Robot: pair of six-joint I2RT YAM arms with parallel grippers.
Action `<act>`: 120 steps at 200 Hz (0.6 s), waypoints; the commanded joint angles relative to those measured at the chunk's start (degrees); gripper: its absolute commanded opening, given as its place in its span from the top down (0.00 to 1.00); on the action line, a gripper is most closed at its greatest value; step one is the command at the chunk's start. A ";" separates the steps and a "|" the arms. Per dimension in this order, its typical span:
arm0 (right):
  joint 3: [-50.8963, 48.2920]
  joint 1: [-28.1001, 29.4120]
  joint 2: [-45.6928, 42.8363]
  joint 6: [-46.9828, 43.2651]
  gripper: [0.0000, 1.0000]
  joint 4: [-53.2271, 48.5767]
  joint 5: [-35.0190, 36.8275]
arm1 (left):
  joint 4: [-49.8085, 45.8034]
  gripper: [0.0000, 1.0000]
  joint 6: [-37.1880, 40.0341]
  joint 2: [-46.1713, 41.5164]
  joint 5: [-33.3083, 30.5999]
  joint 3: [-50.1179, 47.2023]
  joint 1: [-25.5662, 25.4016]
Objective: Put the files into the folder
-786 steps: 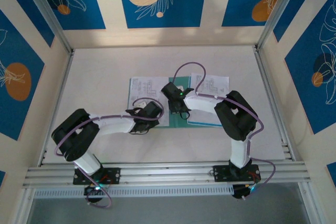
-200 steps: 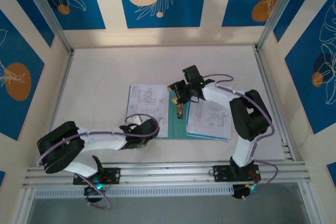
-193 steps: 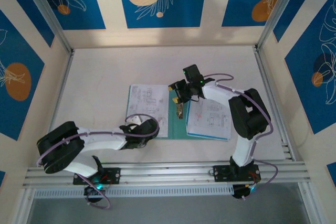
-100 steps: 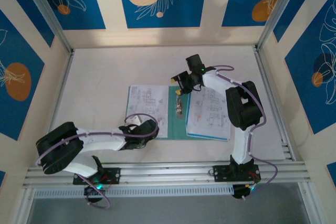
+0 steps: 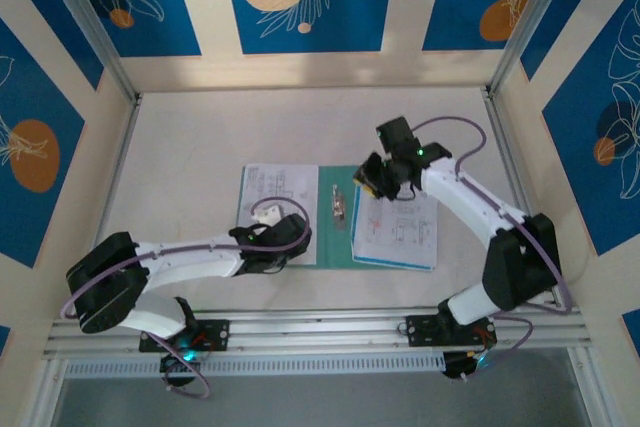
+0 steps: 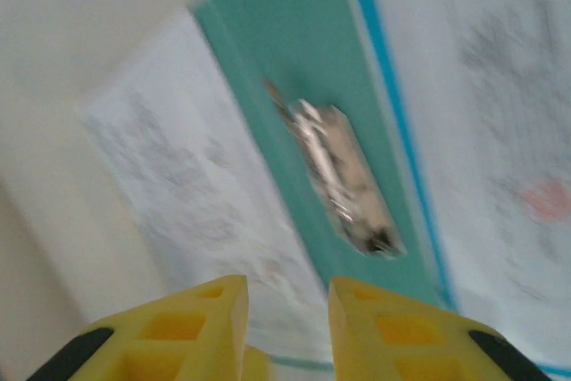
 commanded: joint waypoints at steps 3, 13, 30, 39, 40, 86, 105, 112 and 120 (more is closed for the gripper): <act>-7.77 7.62 -2.42 -7.61 0.72 -8.98 8.68 | 0.22 0.73 5.65 0.69 3.34 0.68 -0.85; -8.28 10.97 -2.41 -8.57 0.73 -10.04 10.33 | 1.52 0.75 5.74 1.23 4.32 -0.06 -0.85; -7.91 15.86 -0.30 -9.24 0.73 -10.84 12.45 | 2.09 0.77 5.39 1.73 4.91 -1.28 -0.76; -7.85 17.04 1.21 -9.16 0.72 -10.87 12.65 | 2.28 0.78 5.26 1.83 5.15 -1.87 -0.53; -7.85 17.39 1.82 -9.16 0.72 -10.82 12.63 | 2.29 0.78 5.24 1.83 5.21 -1.89 -0.51; -7.49 19.82 8.14 -9.75 0.72 -7.55 14.25 | 2.75 0.81 4.95 2.41 7.19 -4.16 0.55; -7.51 19.83 9.38 -10.48 0.72 -6.03 14.09 | 3.40 0.82 4.75 2.76 7.72 -4.69 0.56; -7.09 20.03 9.53 -10.82 0.72 -5.65 14.00 | 3.61 0.82 4.78 2.94 7.81 -4.79 0.55; -6.61 20.31 9.39 -11.09 0.72 -5.43 14.06 | 3.71 0.82 4.69 3.04 7.94 -4.86 0.56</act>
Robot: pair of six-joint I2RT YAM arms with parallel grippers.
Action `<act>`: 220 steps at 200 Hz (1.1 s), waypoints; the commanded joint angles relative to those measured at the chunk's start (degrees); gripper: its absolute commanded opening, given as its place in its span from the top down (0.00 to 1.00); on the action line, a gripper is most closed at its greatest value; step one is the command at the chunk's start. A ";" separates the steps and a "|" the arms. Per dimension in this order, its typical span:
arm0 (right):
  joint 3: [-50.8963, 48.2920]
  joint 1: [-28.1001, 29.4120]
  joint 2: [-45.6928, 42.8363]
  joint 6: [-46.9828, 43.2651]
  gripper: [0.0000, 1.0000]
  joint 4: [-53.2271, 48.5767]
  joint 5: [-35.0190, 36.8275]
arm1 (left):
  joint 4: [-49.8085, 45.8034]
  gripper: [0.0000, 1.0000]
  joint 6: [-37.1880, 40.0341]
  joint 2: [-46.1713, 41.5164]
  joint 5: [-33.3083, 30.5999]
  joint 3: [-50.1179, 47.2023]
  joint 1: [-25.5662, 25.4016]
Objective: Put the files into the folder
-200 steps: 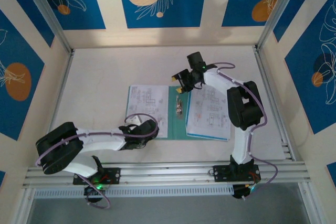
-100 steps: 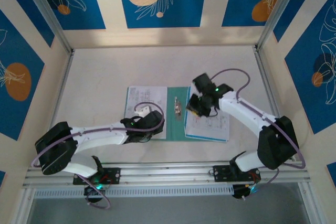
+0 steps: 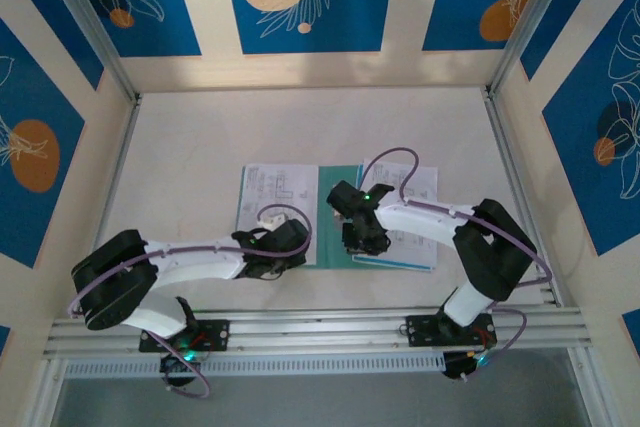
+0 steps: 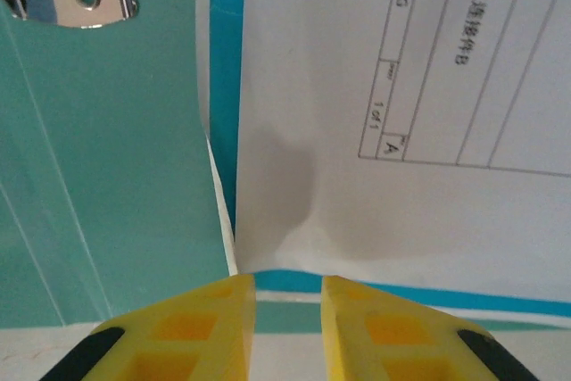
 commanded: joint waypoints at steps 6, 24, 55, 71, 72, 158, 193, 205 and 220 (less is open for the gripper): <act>1.92 1.02 0.13 -1.86 0.72 1.40 1.33 | 1.28 0.83 0.89 1.23 1.37 -1.12 0.35; 2.50 1.60 0.14 -1.62 0.71 1.18 1.60 | 1.57 0.83 0.74 1.54 1.46 -1.26 0.34; 2.08 1.41 2.01 -1.35 0.71 1.61 1.02 | 2.58 0.83 0.45 1.67 1.42 -1.70 0.33; 1.81 1.45 2.58 -1.28 0.71 2.18 0.84 | 2.59 0.83 0.25 1.34 1.30 -1.97 0.34; 1.81 1.44 2.61 -1.27 0.71 2.25 0.78 | 2.58 0.83 0.26 1.33 1.27 -1.94 0.34; 1.23 1.70 5.03 -1.39 0.79 3.18 0.55 | 3.73 0.84 -0.17 1.85 1.61 -2.70 0.34; 1.74 2.65 4.98 -2.42 0.87 2.61 1.72 | 3.65 0.85 -0.17 1.64 1.42 -2.60 0.31; 2.38 3.34 5.43 -2.98 0.89 1.75 2.52 | 3.60 0.85 -0.17 1.66 1.42 -2.54 0.33; 2.92 3.92 5.77 -3.74 0.92 1.15 3.26 | 3.60 0.85 -0.15 1.59 1.33 -2.51 0.34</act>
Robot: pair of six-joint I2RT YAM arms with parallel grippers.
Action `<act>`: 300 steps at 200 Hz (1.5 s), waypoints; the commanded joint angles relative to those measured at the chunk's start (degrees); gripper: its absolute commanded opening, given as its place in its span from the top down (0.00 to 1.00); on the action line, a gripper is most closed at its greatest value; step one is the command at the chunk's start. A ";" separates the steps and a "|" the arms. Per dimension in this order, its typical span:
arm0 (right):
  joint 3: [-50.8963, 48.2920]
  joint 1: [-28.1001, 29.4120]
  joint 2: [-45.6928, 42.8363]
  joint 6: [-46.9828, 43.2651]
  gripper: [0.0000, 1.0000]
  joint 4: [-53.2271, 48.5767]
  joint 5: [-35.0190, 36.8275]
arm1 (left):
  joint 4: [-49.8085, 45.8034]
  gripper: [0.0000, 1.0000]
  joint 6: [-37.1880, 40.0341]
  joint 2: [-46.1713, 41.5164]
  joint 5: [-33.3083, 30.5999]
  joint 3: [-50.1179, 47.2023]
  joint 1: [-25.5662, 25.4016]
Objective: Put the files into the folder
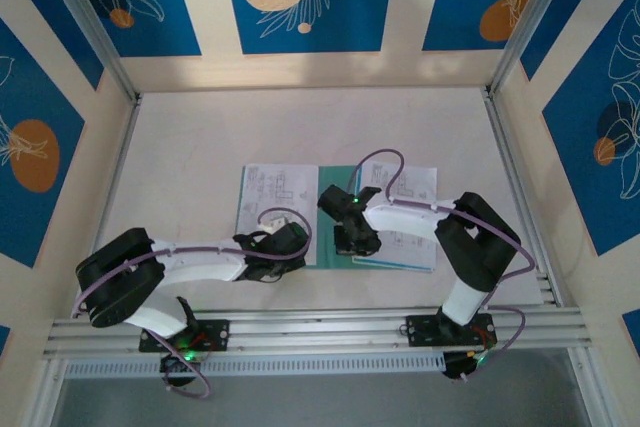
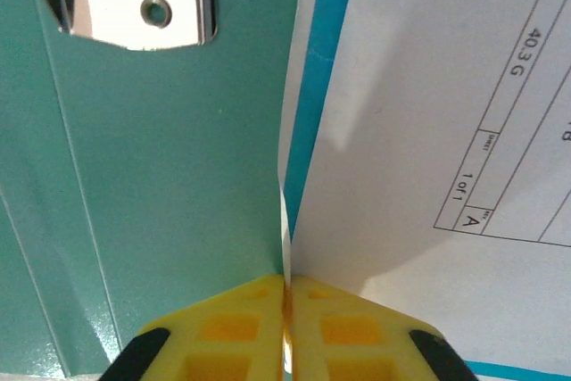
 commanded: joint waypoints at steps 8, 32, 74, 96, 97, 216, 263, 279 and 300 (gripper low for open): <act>1.75 1.64 1.23 -1.66 0.94 -2.44 2.41 | 0.07 0.85 -0.09 0.15 0.33 -0.52 0.35; 2.00 2.64 1.12 -2.19 0.99 -3.22 3.41 | 0.01 0.85 -0.11 -0.12 0.14 -0.63 0.32; 3.20 5.12 0.95 -3.99 1.00 -3.36 4.53 | 0.85 0.86 -0.63 0.19 0.10 -1.18 0.31; 4.65 6.21 2.12 -5.58 1.00 -3.42 4.83 | 1.13 0.87 -0.77 0.52 0.28 -1.27 0.31; 4.65 6.21 2.12 -5.58 1.00 -3.42 4.83 | 1.19 0.87 -0.79 0.55 0.28 -1.28 0.31; 6.49 8.26 4.81 -7.22 1.00 -3.45 4.69 | 1.48 0.87 -0.84 0.66 0.46 -1.38 0.34; 6.49 8.27 4.81 -7.44 1.00 -3.47 4.96 | 1.55 0.87 -0.90 0.66 0.63 -1.36 0.31; 6.66 8.34 4.69 -7.69 1.00 -3.77 5.14 | 1.65 0.87 -0.92 0.84 0.63 -1.29 0.35; 6.77 8.87 3.77 -7.65 0.88 -4.36 6.28 | 1.94 0.87 -1.01 1.11 0.96 -1.22 0.31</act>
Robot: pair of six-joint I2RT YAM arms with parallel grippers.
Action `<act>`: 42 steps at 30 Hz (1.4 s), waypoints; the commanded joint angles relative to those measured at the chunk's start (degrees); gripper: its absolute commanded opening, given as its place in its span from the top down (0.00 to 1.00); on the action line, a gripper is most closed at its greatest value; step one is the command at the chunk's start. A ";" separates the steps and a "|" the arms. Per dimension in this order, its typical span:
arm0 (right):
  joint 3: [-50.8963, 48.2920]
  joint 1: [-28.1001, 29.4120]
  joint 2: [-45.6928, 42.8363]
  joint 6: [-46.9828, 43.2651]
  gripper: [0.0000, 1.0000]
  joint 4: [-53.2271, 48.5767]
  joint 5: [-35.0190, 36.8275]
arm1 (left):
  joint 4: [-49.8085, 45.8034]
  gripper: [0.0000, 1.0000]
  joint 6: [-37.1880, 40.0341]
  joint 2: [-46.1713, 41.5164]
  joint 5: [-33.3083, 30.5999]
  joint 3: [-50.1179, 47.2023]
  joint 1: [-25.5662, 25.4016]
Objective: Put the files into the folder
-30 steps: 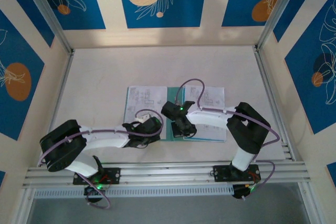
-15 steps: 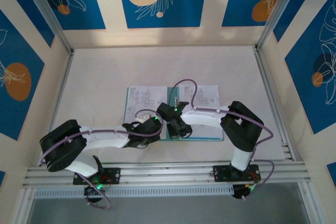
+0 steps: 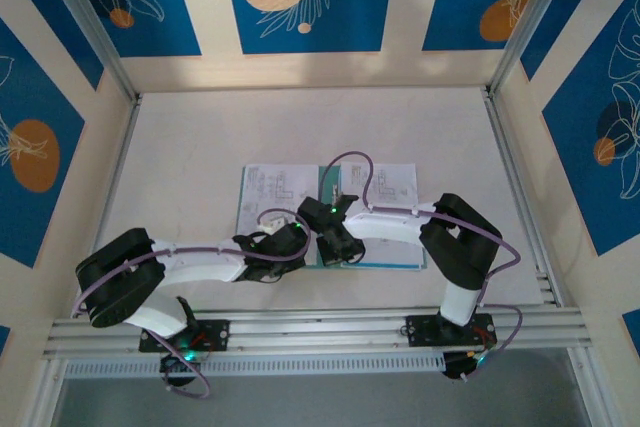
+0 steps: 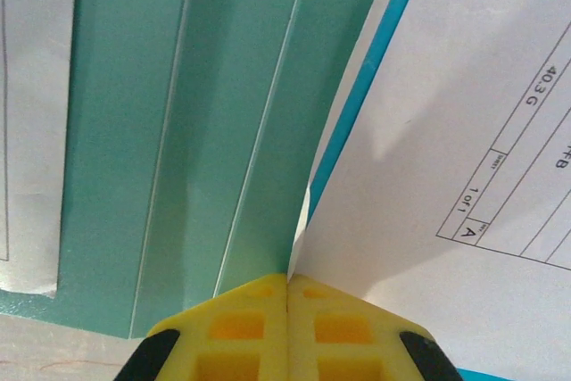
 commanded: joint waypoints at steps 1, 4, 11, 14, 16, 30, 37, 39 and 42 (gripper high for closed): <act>1.24 1.15 -0.72 -0.57 0.88 -2.13 2.17 | 0.76 0.87 -0.82 1.11 0.97 -0.62 0.27; 1.74 1.80 -2.67 -0.17 0.64 -3.48 3.21 | 0.89 0.87 -0.91 1.21 0.90 -0.79 0.28; 1.65 0.18 -12.53 2.76 0.43 -6.29 4.71 | 0.38 0.87 -0.60 0.76 0.72 -0.52 0.22; -0.53 -6.02 -18.69 3.77 0.42 -5.79 3.42 | -0.67 0.85 0.24 0.24 0.65 0.37 0.23; -3.05 -14.48 -22.40 4.12 0.46 -4.03 -0.92 | -1.61 0.83 0.92 -0.03 0.63 1.46 0.14; 0.64 -49.30 -6.89 -1.11 0.62 5.91 -18.28 | -2.19 0.81 2.65 -0.65 1.20 4.72 -0.30; 2.63 -47.70 0.14 1.14 0.62 5.16 -17.86 | -1.48 0.82 2.24 -1.08 1.42 3.53 -0.30; 2.46 -47.45 1.01 1.77 0.63 5.20 -17.86 | -1.44 0.81 2.14 -1.39 1.24 3.27 -0.27; 1.92 -46.96 1.69 2.23 0.63 5.70 -18.17 | -1.48 0.82 2.04 -1.61 1.22 3.07 -0.26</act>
